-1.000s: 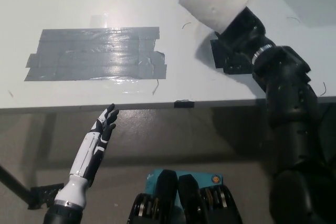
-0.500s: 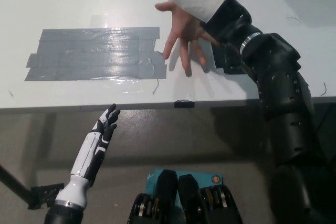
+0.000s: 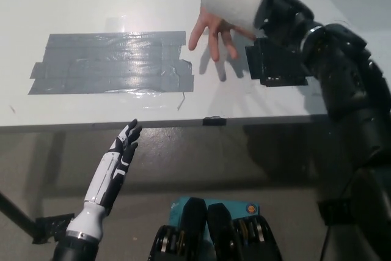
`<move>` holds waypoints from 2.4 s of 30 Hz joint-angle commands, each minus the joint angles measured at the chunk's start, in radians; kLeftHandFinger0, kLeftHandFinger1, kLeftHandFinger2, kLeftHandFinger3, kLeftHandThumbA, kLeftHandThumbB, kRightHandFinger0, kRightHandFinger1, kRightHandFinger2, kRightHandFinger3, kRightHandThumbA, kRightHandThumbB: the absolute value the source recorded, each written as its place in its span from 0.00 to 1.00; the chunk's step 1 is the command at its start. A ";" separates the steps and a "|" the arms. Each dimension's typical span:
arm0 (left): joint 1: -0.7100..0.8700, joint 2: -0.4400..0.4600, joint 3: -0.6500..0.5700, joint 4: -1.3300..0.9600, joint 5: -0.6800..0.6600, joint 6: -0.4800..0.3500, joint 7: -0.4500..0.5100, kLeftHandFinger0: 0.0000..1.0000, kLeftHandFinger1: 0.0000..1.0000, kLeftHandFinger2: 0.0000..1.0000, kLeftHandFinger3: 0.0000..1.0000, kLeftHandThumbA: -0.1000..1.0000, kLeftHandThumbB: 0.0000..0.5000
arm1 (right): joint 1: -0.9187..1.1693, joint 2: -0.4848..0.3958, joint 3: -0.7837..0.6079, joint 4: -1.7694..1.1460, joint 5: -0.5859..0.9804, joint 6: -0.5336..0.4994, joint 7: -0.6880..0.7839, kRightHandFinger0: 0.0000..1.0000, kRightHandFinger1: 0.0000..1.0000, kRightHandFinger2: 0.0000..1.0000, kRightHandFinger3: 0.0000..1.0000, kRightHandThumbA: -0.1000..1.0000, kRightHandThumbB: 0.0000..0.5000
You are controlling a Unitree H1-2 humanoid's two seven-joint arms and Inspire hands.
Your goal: A toilet paper roll is kept on the black spot on the desk infront of the robot and the robot inserts its right thumb into the hole in the centre to grab the roll. Then it passes the roll to a person.
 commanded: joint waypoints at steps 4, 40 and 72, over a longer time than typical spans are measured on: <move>-0.037 0.010 0.000 -0.014 0.003 -0.021 -0.009 1.00 1.00 1.00 1.00 1.00 0.39 | -0.163 -0.086 0.163 0.052 -0.259 -0.188 -0.064 0.03 0.59 1.00 0.99 0.00 0.30; -0.068 0.009 0.000 -0.012 0.002 -0.025 -0.016 1.00 1.00 1.00 1.00 1.00 0.37 | -0.224 -0.076 0.589 0.193 -0.647 -0.220 0.218 1.00 1.00 1.00 1.00 0.50 0.86; -0.085 0.007 0.009 0.010 -0.010 -0.028 -0.016 1.00 1.00 1.00 1.00 1.00 0.38 | 0.244 -0.287 0.199 -1.226 -0.550 0.066 0.203 1.00 1.00 1.00 1.00 0.98 0.93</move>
